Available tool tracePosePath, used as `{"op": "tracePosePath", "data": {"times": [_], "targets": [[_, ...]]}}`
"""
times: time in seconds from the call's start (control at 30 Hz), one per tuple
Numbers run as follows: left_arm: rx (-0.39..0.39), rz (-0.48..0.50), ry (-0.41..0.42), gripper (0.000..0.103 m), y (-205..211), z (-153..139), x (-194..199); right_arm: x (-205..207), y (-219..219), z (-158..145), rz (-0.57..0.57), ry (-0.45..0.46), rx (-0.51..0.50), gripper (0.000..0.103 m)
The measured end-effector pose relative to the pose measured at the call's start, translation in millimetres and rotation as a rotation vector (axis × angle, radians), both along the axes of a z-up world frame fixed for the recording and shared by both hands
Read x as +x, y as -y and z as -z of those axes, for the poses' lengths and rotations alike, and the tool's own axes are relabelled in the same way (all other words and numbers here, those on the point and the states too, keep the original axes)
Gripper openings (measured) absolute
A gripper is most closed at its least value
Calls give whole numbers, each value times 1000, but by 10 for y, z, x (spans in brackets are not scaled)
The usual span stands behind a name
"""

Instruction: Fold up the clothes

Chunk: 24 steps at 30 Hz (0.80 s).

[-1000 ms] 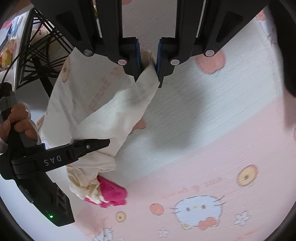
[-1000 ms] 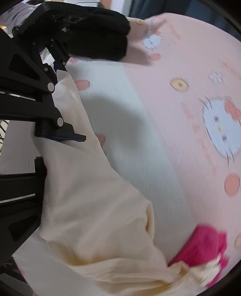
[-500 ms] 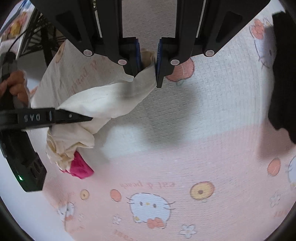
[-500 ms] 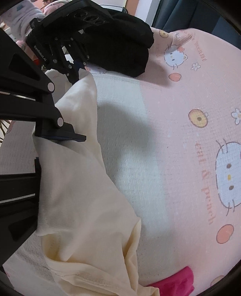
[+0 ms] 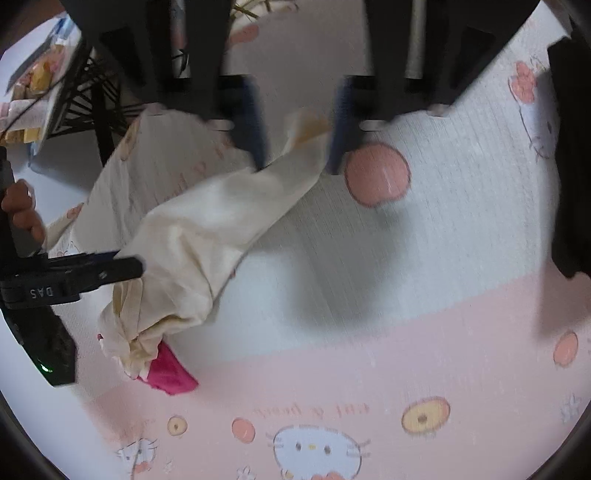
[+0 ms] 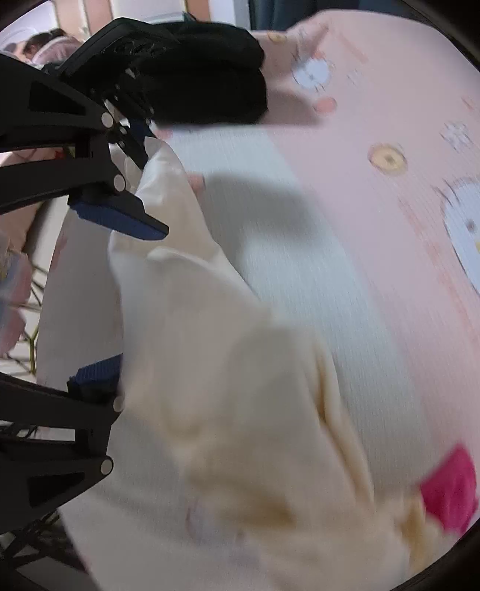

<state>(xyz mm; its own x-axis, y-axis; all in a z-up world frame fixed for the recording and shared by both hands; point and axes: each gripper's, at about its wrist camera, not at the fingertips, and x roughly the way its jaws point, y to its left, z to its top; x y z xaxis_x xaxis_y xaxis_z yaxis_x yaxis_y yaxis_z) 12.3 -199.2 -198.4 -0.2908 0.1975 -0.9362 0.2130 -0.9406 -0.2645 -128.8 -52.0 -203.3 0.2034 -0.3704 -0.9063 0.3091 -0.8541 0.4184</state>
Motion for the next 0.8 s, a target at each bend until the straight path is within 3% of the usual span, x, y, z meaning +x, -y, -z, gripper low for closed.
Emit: {"op": "tracePosePath", "data": {"times": [0.03,0.07,0.13,0.33,0.43,0.53,0.6,0.8], "targets": [[45,-18,-1,66,18,-17,7,-26,-88,-27,13,-13,14,61],[72,-32,-9,69,19,-22,-21,-64,-194,-56,32,-26,30,61],[114,-75,-23,69,50,-42,-73,-162,-419,-118,87,-53,48,61],[59,-81,-15,69,-33,-46,-201,-471,-881,-351,226,-186,71,62],[102,-49,16,69,-123,32,-242,-623,-954,-402,263,-234,72,72],[157,-57,40,69,-200,118,-284,-744,-935,-377,266,-262,101,73],[194,-109,36,69,-216,152,-269,-818,-922,-307,276,-256,122,73],[371,-422,16,69,-40,218,-45,-857,-1028,-149,349,-199,112,73]]}}
